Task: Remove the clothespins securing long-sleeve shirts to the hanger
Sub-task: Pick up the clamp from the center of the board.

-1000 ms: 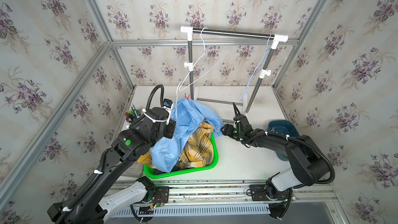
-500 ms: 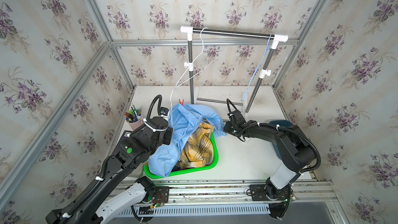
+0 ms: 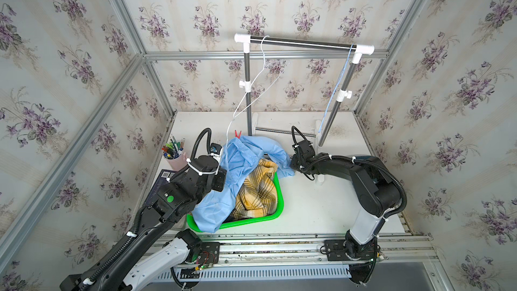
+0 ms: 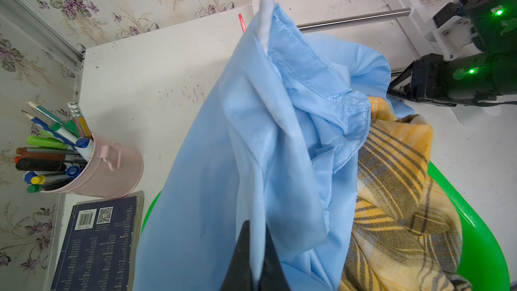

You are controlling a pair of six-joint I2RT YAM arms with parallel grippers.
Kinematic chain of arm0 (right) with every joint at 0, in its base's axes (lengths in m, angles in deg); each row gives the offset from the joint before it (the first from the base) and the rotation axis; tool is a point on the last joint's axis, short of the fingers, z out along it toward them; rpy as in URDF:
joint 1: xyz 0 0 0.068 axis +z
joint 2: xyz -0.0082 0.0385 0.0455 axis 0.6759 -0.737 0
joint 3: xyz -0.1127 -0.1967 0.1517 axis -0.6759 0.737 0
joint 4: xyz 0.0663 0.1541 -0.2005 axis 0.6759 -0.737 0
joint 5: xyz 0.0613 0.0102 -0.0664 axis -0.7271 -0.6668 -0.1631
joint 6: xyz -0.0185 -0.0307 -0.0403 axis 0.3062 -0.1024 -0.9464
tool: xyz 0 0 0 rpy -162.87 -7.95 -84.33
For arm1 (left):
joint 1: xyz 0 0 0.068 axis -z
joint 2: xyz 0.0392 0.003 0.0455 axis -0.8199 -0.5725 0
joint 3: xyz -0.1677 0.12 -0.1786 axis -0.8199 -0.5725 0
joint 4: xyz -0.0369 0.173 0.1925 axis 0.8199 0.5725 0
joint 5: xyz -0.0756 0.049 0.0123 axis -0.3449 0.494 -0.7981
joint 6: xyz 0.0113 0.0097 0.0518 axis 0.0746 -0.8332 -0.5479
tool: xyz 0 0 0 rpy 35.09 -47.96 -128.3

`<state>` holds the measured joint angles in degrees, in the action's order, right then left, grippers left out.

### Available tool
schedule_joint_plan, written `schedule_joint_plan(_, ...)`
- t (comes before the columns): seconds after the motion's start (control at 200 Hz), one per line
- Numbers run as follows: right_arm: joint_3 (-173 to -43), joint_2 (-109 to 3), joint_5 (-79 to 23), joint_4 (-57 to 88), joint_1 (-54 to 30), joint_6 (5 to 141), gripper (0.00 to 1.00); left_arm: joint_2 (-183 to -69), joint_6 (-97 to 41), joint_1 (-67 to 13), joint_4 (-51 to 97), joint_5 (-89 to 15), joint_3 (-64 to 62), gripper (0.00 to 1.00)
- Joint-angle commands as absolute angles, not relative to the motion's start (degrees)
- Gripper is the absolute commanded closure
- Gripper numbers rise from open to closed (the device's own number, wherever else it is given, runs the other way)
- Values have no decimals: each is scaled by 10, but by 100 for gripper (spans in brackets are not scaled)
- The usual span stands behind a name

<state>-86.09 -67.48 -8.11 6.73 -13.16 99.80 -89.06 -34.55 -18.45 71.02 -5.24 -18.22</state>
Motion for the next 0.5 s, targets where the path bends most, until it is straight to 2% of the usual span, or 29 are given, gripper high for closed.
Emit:
schedule_joint_plan(0.0,-850,-669,-70,9,-127,1014,65,-888,-345,-185,685,-58,-186,100)
schedule_joint_plan(0.255,-842,-673,-44,-3,-121,1009,66,-881,-347,-185,682,-61,-188,100)
schedule_joint_plan(0.37,-843,-681,-33,-2,-93,1009,66,-879,-347,-185,683,-59,-190,100)
schedule_joint_plan(0.495,-848,-690,-29,1,-89,1009,69,-878,-344,-185,682,-62,-192,100)
